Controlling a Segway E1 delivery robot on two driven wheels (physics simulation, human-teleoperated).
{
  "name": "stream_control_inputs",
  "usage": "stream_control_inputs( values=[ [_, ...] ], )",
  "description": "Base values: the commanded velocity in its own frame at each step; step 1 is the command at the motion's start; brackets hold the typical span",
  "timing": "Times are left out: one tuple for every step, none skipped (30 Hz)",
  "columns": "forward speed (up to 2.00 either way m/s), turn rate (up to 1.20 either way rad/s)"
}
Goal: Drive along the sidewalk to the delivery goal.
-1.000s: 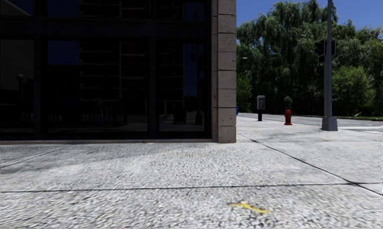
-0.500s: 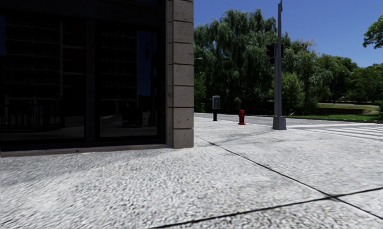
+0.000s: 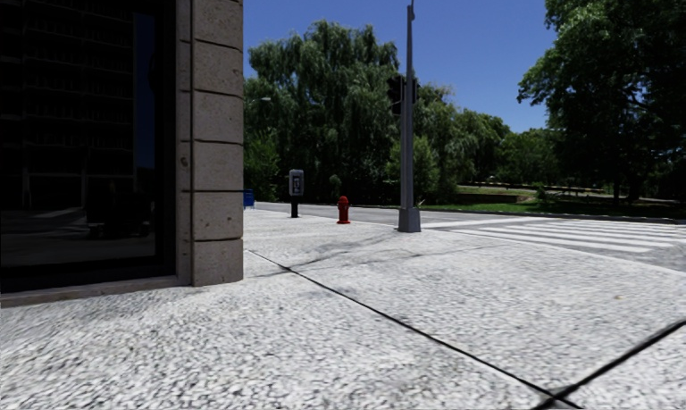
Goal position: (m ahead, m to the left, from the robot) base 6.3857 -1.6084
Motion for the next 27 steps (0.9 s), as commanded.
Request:
stream_control_inputs(
  values=[
    [1.32, -0.63],
    [1.33, -0.63],
    [1.33, -0.63],
    [1.33, -0.63],
    [1.33, -0.63],
    [1.33, -0.63],
    [1.33, -0.63],
    [1.33, -0.63],
    [1.33, -0.63],
    [1.33, -0.63],
    [1.33, -0.63],
    [1.33, -0.63],
    [1.33, -0.63],
    [1.33, -0.63],
    [1.33, -0.58],
    [1.33, -0.53],
    [1.33, -0.51],
    [1.33, -0.51],
    [1.33, -0.5],
    [1.33, -0.49],
    [1.33, -0.49],
    [1.34, -0.49],
    [1.34, -0.49],
    [1.34, -0.49],
    [1.34, -0.49],
    [1.34, -0.49],
    [1.34, -0.49]
  ],
)
